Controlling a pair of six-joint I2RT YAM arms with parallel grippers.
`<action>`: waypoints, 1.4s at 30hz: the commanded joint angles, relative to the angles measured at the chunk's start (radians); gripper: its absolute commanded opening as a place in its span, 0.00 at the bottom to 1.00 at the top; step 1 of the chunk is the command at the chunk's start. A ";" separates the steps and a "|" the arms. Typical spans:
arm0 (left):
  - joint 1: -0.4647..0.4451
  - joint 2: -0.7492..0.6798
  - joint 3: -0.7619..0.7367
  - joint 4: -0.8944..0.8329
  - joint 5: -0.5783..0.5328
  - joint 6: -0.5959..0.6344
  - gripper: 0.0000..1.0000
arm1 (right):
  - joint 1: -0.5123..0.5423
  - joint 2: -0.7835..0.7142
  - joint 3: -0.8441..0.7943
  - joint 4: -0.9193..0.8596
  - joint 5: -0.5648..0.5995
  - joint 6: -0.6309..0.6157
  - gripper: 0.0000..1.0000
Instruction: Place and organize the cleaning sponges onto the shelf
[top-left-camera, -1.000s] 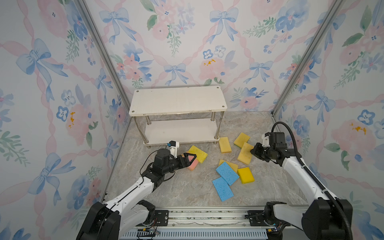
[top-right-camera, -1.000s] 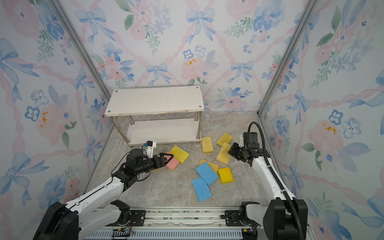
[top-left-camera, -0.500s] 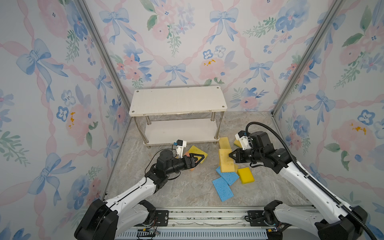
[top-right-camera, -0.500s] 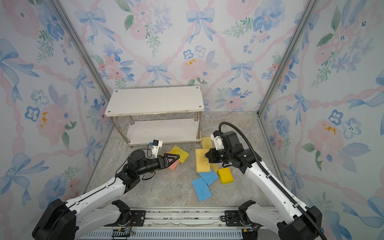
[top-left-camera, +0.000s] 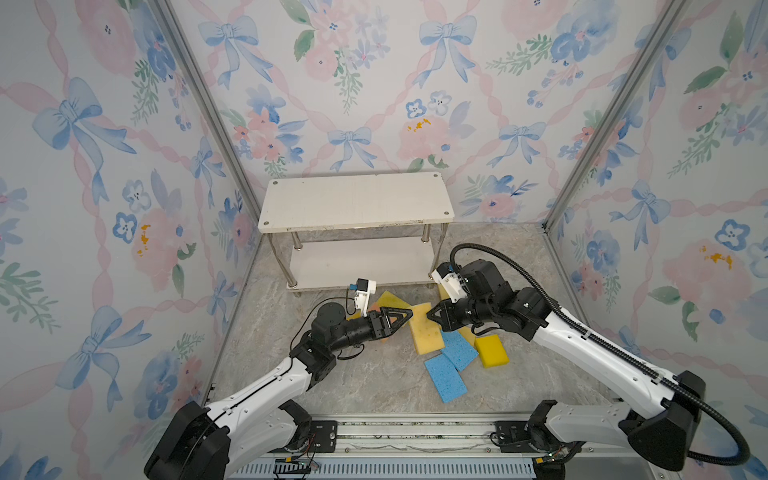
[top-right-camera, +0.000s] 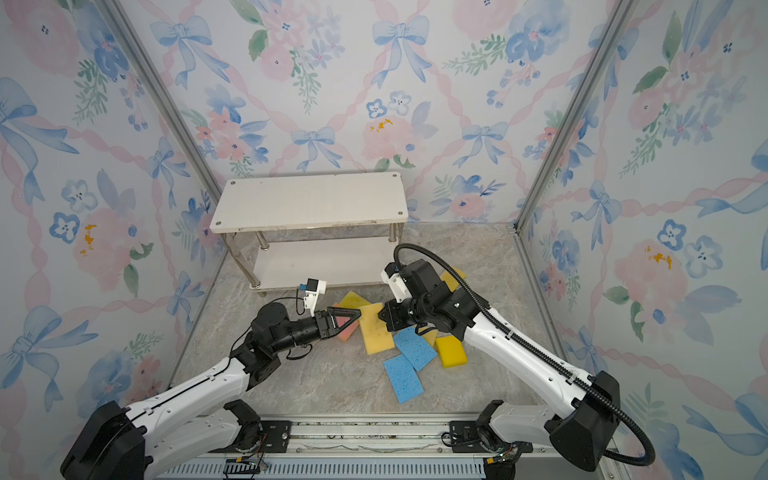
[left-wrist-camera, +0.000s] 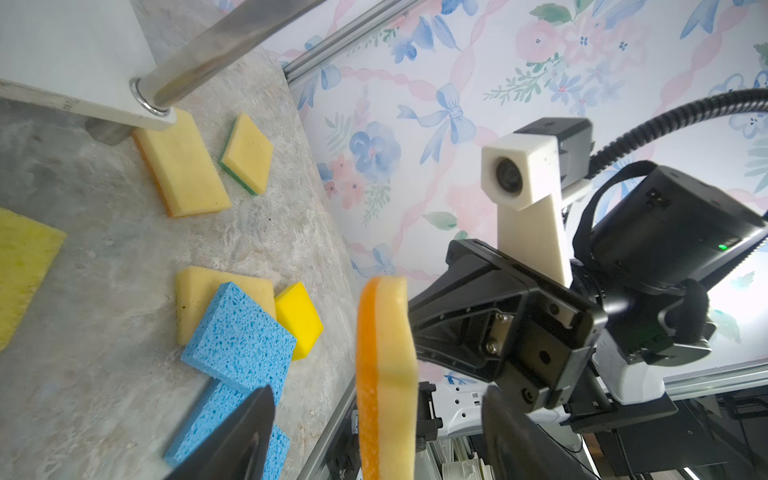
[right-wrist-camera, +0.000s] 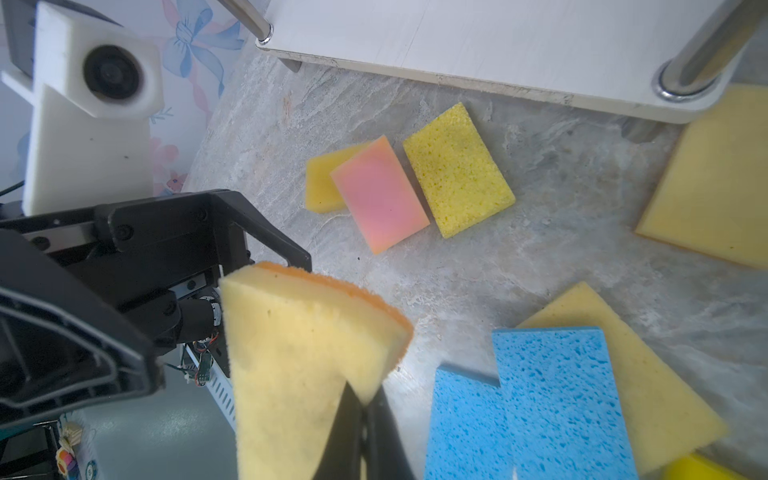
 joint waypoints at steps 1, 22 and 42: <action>-0.010 -0.001 -0.008 0.033 -0.006 0.001 0.76 | 0.021 0.012 0.040 0.002 0.015 0.007 0.06; -0.017 0.019 -0.007 0.045 -0.021 -0.012 0.25 | 0.053 0.020 0.064 -0.009 0.030 -0.005 0.07; 0.039 -0.055 -0.046 0.050 -0.080 -0.066 0.00 | -0.007 -0.138 -0.015 0.002 -0.004 0.065 0.72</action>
